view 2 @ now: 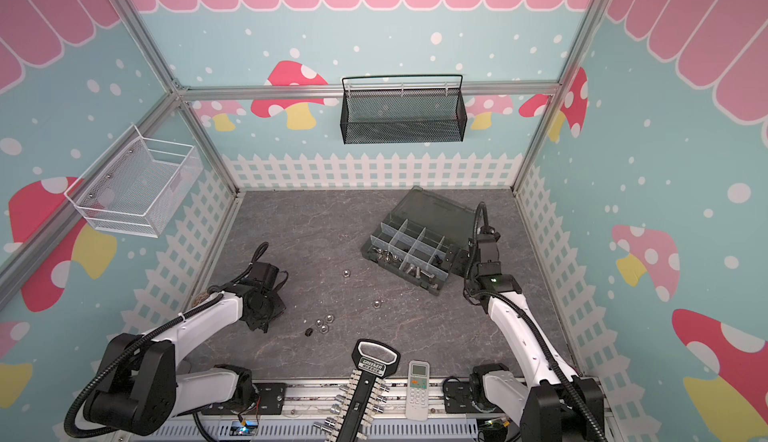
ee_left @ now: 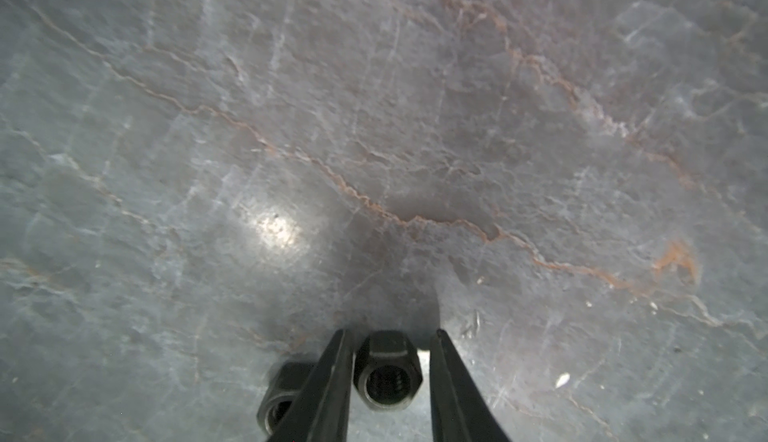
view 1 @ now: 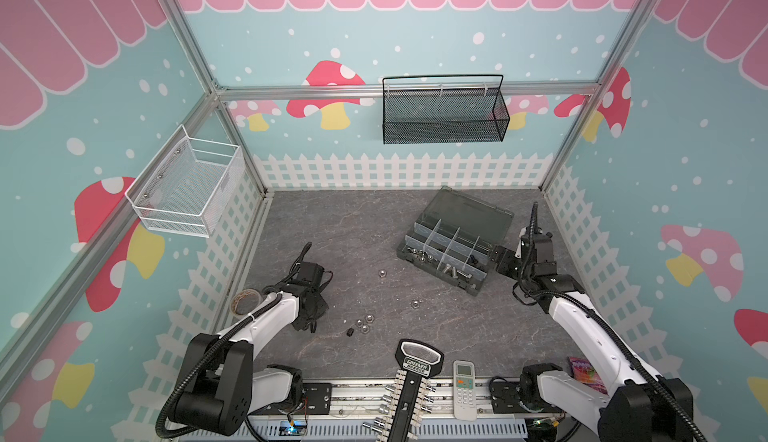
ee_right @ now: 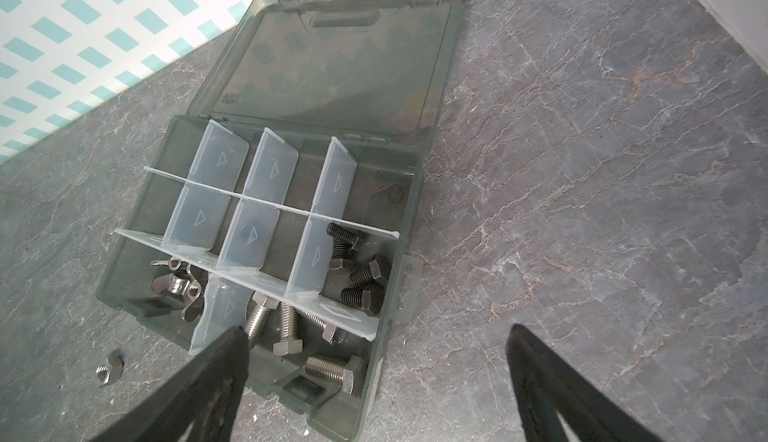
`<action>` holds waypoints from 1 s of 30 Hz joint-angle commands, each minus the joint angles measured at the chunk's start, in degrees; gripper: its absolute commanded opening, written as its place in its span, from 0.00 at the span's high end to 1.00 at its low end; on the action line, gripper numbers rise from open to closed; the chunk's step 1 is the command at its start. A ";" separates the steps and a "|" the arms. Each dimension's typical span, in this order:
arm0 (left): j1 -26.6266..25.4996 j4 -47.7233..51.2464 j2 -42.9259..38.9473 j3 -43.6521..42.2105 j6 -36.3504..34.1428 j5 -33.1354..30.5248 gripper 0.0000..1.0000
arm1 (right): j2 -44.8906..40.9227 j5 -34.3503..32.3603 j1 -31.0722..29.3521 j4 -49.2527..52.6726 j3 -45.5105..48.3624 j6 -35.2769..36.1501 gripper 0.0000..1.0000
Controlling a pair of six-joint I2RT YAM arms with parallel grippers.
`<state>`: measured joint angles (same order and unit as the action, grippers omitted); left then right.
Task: Sort the screws and nuts into containers
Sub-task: 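Lower the left gripper around the black nut and close on it, then carry the black nut with the left gripper over the organizer compartment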
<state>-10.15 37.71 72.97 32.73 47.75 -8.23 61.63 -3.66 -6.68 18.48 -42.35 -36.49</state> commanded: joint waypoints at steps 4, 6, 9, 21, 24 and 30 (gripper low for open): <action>-0.48 1.93 2.23 -0.49 1.56 2.06 0.74 | -0.90 -1.53 0.31 0.25 0.50 -0.22 0.02; -0.48 1.92 2.54 -0.35 1.56 2.47 0.78 | -1.17 -1.69 0.26 0.34 0.48 -0.24 0.02; -0.48 1.52 2.62 -0.44 1.56 3.17 0.78 | -1.29 -1.73 0.31 0.34 0.42 -0.20 0.02; -7.08 -2.68 -0.82 6.57 2.61 3.03 0.80 | -1.42 -2.03 0.32 0.42 0.36 -0.38 0.02; -10.83 -3.95 0.89 11.73 2.37 1.74 0.80 | -1.51 -2.14 0.32 0.49 0.41 -0.41 0.02; -18.50 -8.87 11.01 25.32 0.86 2.29 0.80 | -1.60 -1.65 0.31 0.50 -0.09 -0.21 0.02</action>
<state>-26.09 32.67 80.03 53.08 48.99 -5.72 61.21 -5.13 -6.68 18.50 -42.35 -36.49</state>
